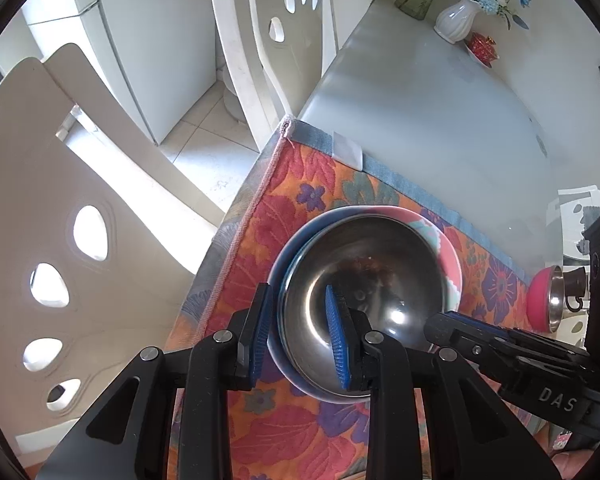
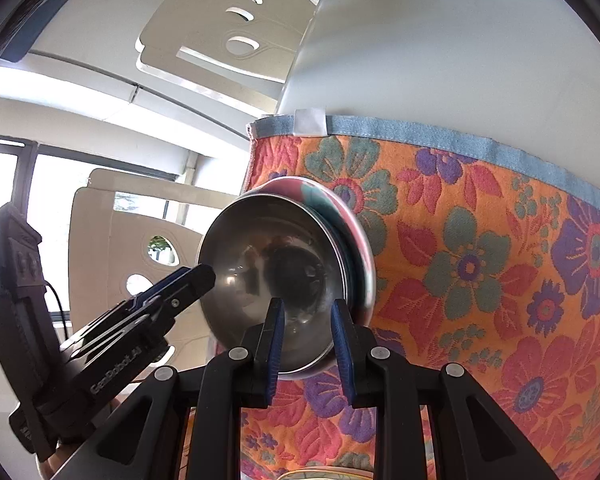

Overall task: Organize plates and bowls
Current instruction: 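Lower the blue steel bowl into the pink character bowl with the left tool, then open the left tool and pull it back from the nested bowls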

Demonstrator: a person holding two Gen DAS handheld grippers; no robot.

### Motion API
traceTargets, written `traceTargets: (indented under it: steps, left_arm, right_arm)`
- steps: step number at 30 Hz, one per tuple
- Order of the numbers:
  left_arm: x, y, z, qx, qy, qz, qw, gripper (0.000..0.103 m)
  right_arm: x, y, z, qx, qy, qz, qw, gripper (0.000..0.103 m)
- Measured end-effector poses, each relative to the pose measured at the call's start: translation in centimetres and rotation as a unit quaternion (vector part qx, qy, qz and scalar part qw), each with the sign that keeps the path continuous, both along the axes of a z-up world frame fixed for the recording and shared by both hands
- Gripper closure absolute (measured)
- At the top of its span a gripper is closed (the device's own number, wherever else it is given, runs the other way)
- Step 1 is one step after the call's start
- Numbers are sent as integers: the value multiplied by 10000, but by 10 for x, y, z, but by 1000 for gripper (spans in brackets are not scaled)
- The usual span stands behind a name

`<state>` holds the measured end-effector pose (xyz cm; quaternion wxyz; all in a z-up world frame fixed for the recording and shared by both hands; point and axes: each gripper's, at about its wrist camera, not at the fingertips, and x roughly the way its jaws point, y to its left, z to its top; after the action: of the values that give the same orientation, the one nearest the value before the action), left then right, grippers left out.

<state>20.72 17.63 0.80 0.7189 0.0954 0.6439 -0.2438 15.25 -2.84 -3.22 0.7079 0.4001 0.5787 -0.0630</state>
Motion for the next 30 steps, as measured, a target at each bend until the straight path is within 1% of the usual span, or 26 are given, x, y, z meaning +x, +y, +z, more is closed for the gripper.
traceTargets:
  steps: [4, 8, 17, 26, 30]
  left_arm:
    - [0, 3, -4, 44, 72, 50, 10000, 79]
    - [-4, 3, -4, 106, 50, 39, 9999, 79]
    - [-17, 6, 7, 225, -43, 8, 9997, 79]
    - [-49, 20, 22, 367, -135, 117, 9992, 79]
    - [-68, 19, 27, 416, -119, 135, 9990, 78]
  right_arm:
    - [-1, -1, 1, -4, 4, -9, 10000, 79]
    - [-3, -2, 2, -11, 36, -24, 10000, 79]
    - [-15, 1, 9, 27, 13, -15, 10000, 79]
    - [-46, 7, 17, 73, 12, 55, 10000, 79]
    - [-69, 8, 20, 98, 10, 87, 9999, 79]
